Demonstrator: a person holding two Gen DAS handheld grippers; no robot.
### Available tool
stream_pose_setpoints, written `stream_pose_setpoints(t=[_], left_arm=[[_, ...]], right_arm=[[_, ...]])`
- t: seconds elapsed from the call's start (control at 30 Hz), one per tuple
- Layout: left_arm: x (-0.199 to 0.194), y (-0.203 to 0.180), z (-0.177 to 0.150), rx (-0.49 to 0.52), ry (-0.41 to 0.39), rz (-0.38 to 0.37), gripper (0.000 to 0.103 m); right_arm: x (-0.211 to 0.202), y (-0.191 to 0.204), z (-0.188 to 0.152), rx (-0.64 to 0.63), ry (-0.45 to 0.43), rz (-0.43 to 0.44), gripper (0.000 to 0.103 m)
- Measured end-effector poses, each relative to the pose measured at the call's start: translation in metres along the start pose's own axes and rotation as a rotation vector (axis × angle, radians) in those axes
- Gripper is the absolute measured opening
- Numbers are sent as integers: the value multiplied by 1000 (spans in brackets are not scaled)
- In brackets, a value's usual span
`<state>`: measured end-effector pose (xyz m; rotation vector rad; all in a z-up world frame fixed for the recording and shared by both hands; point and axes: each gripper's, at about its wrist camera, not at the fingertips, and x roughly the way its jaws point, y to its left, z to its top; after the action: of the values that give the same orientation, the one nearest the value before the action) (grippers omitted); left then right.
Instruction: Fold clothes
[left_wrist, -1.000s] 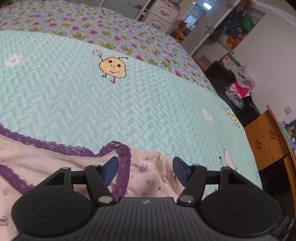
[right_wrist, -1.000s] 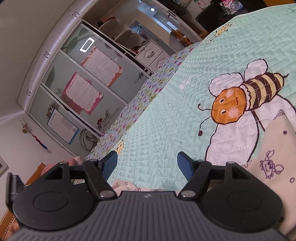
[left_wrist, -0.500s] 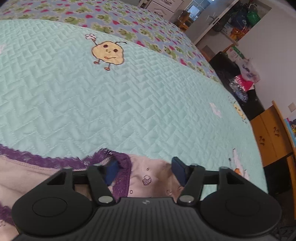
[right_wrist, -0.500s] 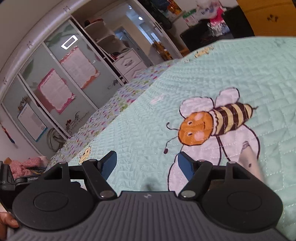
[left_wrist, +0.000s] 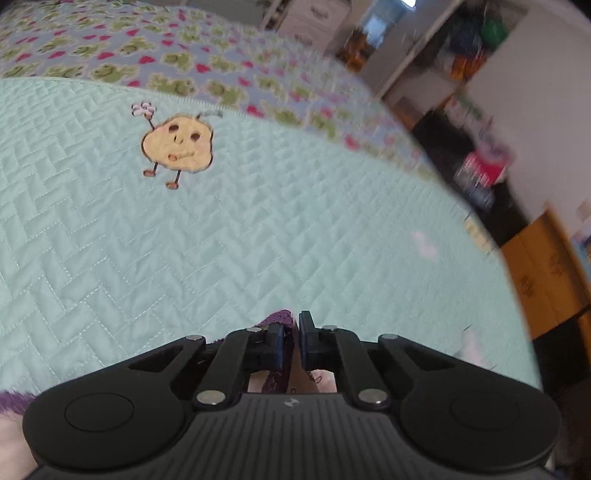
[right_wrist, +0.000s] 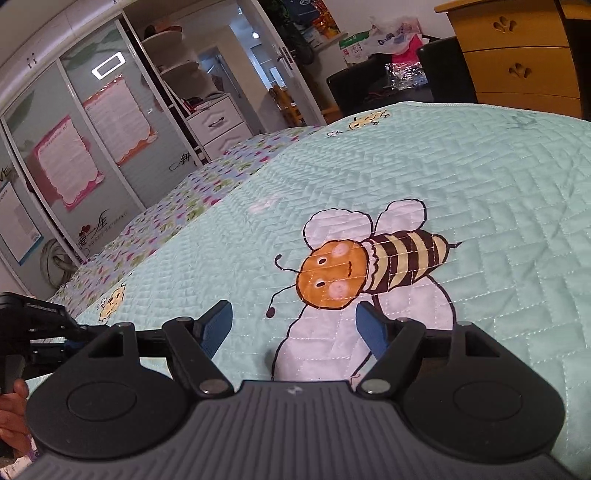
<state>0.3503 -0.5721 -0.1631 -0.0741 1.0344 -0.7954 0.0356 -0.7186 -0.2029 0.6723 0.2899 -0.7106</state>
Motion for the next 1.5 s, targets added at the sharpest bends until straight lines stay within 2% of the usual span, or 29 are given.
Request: stream_pose_setpoints(t=[0.03,0.13,0.2,0.27,0.33,0.43,0.5,0.57,0.6,0.67,0.73,0.83,0.93,1.0,1.07,1.13,1.2,1.33,1.5], left_arm=[[4,1,0,13,20,17,8],[-1,10,5,-17,55,-3,14],[-12,12,13,-24,95,-5,37],[-29,12,22,1,109,-2,40],[-45,13,29,20,158,-11,48],[-81,13,30,81,114,-9,47],[-101,17,28,105,108,-48,47],[-110,17,24,162,141,-70,53],[-111,16,21,190,157,-87,60],[-108,8,15,225,149,-90,60],[-101,-2,13,246,86,-47,60],[-98,-2,22,164,-45,18,60],[-114,19,35,75,-122,86,63],[-124,43,38,60,-136,183,67],[-135,76,33,50,-132,301,67],[-143,111,20,56,-107,422,67],[-145,139,6,73,-69,505,67],[-141,166,-11,141,-9,526,67],[-144,176,-17,184,-29,488,67]], right_arm=[[0,0,-1,-6,1,1,77],[1,2,-3,-16,2,5,80],[1,1,-3,-13,2,8,81],[1,1,-2,-13,1,9,81],[3,1,-3,-15,1,8,81],[3,2,-3,-21,0,8,81],[4,3,-3,-24,-1,6,82],[4,5,-4,-34,-3,-1,82],[4,6,-4,-43,-5,-7,82],[5,9,-5,-63,-5,-15,82],[5,13,-6,-83,-4,-23,82],[5,12,-6,-83,-7,-29,82],[5,15,-6,-112,-2,-53,82],[6,18,-6,-135,17,-46,82],[5,18,-3,-128,43,25,82],[0,20,0,-100,53,161,82],[-9,32,-1,-132,37,261,82],[-13,59,-14,-234,42,319,82],[-6,56,-15,-211,71,278,82]])
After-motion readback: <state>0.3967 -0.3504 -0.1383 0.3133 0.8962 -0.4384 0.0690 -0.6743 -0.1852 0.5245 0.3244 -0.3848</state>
